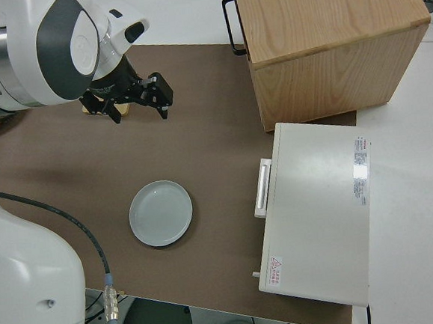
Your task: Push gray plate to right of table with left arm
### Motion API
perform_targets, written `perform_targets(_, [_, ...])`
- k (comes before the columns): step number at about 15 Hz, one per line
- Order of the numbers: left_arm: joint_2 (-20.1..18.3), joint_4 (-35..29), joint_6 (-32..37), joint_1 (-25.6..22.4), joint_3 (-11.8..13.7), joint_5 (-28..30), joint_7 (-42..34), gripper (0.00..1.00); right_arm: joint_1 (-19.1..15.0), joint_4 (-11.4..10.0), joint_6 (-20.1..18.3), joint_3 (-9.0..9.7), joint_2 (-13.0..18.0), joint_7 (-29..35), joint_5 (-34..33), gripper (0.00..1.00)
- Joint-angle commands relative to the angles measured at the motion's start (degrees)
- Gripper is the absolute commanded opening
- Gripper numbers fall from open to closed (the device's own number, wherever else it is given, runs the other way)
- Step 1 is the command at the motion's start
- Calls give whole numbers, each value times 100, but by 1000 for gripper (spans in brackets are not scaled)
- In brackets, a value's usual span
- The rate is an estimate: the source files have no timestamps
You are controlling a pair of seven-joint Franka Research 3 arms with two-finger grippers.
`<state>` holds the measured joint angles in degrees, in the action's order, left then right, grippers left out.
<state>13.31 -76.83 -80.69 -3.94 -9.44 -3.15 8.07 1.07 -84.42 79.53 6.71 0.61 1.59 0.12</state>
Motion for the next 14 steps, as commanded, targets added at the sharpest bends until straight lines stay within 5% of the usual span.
perform_targets(1, [-250, -113, 27, 684, 1049, 341, -1078, 989, -116, 22, -69, 85, 36, 8, 59, 983])
perform_targets(5, [-889, -673, 97, 667, 1067, 324, -1088, 993, -116, 22, -69, 85, 36, -1, 59, 983])
perform_targets(14, [-1461, -1271, 142, 675, 1278, 158, -1088, 1000, -116, 22, -69, 85, 36, -1, 59, 983])
